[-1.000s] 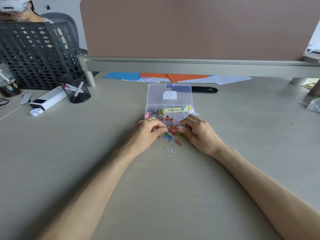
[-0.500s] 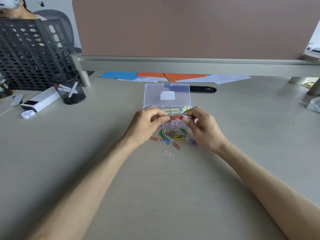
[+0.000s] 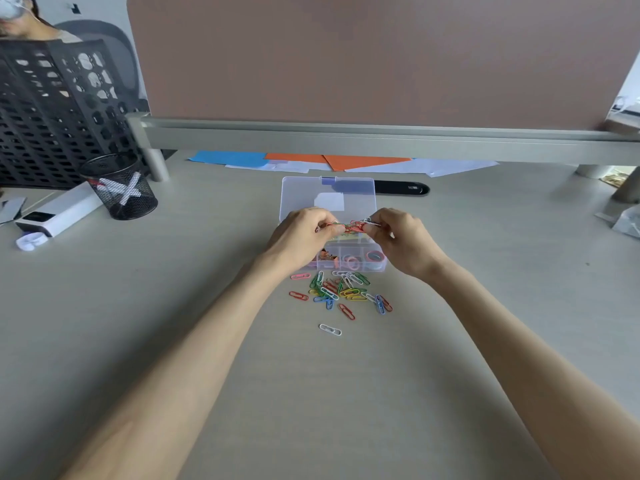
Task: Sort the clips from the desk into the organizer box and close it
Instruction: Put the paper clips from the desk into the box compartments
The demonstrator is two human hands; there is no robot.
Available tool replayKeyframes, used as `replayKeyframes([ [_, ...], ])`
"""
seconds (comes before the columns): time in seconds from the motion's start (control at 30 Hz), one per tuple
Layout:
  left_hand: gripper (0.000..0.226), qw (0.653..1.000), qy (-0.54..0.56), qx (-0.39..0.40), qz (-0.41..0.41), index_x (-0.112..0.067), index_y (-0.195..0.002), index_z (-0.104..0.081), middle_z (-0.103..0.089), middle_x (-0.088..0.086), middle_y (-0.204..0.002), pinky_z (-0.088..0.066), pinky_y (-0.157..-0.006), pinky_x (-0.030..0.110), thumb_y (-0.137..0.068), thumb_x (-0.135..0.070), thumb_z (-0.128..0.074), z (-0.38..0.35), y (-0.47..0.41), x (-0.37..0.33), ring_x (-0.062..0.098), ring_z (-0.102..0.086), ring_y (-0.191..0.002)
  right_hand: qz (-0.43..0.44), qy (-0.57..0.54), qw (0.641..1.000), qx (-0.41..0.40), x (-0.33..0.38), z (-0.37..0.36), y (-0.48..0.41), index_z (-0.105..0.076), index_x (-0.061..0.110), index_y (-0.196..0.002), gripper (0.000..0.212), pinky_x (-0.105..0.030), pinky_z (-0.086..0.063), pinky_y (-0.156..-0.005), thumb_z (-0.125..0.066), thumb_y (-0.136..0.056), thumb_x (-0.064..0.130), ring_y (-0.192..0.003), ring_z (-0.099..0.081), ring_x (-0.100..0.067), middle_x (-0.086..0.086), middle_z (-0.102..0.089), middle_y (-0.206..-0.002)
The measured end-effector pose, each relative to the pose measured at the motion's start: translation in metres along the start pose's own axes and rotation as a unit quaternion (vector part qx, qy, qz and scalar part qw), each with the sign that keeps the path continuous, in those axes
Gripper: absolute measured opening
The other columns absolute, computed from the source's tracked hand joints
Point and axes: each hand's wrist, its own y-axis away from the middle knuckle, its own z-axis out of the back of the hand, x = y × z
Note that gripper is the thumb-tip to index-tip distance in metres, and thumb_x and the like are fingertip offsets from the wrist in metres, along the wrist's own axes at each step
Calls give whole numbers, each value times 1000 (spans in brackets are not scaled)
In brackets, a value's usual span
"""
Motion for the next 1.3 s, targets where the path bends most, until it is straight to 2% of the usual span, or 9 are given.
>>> replayKeyframes([
  [0.07, 21, 1000, -22, 20, 4, -18, -88, -68, -64, -5, -79, -48, -69, 34, -90, -37, -59, -1, -2, -2, 15, -58, -73, 1, 44, 999, 14, -5, -1, -4, -62, 5, -95, 20, -27, -39, -65, -53, -95, 23, -75, -48, -22, -3, -54, -86],
  [0.27, 20, 998, -51, 43, 16, -20, -89, -67, -67, -1, -85, -50, -71, 37, -90, -39, -59, -1, -6, -8, 20, -62, -77, 14, 110, 994, 23, -7, 2, -5, -63, 12, -100, 20, -40, -48, -71, -53, -94, 29, -85, -56, -31, -4, -56, -93],
  [0.37, 20, 997, -65, 45, 14, -18, -92, -69, -69, 0, -89, -49, -68, 32, -90, -36, -60, 0, -6, -9, 20, -61, -77, 24, 136, 990, 21, -6, 5, -5, -62, 12, -104, 21, -38, -47, -69, -52, -95, 28, -89, -57, -33, -7, -59, -101],
  [0.47, 18, 996, -75, 38, 9, -17, -94, -69, -67, -1, -90, -38, -59, 23, -90, -33, -61, 0, -6, -10, 17, -58, -74, 30, 153, 988, 19, -5, 7, -6, -62, 13, -107, 21, -37, -46, -68, -51, -96, 27, -89, -58, -33, -8, -59, -104],
  [0.63, 21, 996, -80, 42, -8, -17, -95, -71, -68, 2, -95, -34, -61, 23, -86, -35, -66, -2, -4, -11, 17, -56, -78, 38, 172, 984, 32, -4, 9, -7, -62, 13, -105, 19, -35, -42, -63, -51, -96, 26, -84, -57, -35, -7, -58, -102],
  [0.8, 18, 997, -74, 34, -15, -22, -96, -73, -63, -6, -85, -30, -52, 20, -86, -35, -66, -1, -5, -11, 1, -47, -59, 50, 169, 983, 46, 0, 7, -6, -64, 13, -103, 19, -35, -44, -64, -54, -94, 27, -83, -58, -33, -8, -60, -101],
  [1.0, 18, 998, -59, 18, -17, -23, -102, -70, -65, -7, -89, -30, -53, 19, -87, -31, -65, -4, -2, -4, 1, -42, -53, 73, 142, 987, 35, 4, 2, -5, -68, 14, -102, 16, -37, -48, -68, -60, -91, 22, -81, -59, -32, -8, -63, -98],
  [1.2, 17, 999, -45, -16, -24, -20, -92, -70, -68, -7, -90, -47, -69, 28, -93, -30, -55, -5, 2, 2, 17, -58, -79, 96, 118, 988, 30, 7, -2, -4, -70, 14, -101, 15, -35, -46, -67, -62, -89, 18, -77, -60, -31, -7, -62, -94],
  [1.3, 20, 999, -34, -28, -27, -19, -95, -70, -68, -8, -92, -45, -71, 25, -94, -30, -53, -3, 7, 4, 13, -58, -81, 92, 111, 989, 29, 5, -3, -4, -70, 13, -105, 19, -32, -45, -68, -65, -87, 16, -79, -61, -30, -8, -64, -95],
])
